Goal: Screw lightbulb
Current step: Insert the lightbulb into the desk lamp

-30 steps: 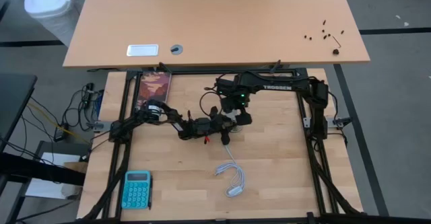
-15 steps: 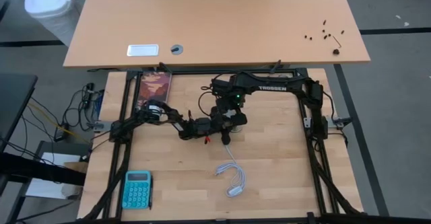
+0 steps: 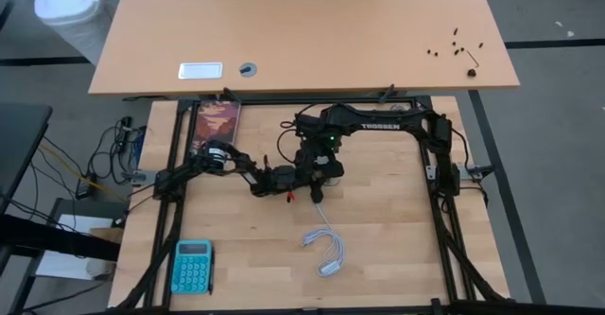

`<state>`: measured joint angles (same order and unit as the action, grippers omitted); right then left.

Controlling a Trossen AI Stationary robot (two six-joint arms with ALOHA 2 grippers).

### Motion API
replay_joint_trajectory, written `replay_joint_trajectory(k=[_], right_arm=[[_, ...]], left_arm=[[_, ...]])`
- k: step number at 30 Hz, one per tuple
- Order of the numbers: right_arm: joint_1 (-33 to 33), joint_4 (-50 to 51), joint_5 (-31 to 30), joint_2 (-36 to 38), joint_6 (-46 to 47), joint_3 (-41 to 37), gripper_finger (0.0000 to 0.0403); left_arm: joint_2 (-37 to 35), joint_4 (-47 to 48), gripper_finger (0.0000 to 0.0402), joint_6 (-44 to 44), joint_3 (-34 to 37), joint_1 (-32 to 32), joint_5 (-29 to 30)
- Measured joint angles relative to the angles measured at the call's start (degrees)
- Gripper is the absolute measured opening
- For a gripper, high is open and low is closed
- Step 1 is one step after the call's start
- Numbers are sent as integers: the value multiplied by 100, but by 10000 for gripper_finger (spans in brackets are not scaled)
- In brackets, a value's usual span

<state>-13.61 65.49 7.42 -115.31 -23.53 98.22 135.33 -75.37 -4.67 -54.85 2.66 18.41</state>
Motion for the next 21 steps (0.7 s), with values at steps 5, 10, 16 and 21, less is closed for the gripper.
replay_joint_trajectory(k=[5,10,16,21], right_arm=[[-47,-17,-28,2,-8,3,335],[-53,13,-31,2,-46,3,284],[-24,183,-94,2,60,13,256],[9,380,-289,22,293,31,263]], left_arm=[[0,-4,198,4,0,2,0],[0,2,198,7,0,2,4],[2,39,198,-4,-4,0,42],[2,42,198,-29,-4,0,61]])
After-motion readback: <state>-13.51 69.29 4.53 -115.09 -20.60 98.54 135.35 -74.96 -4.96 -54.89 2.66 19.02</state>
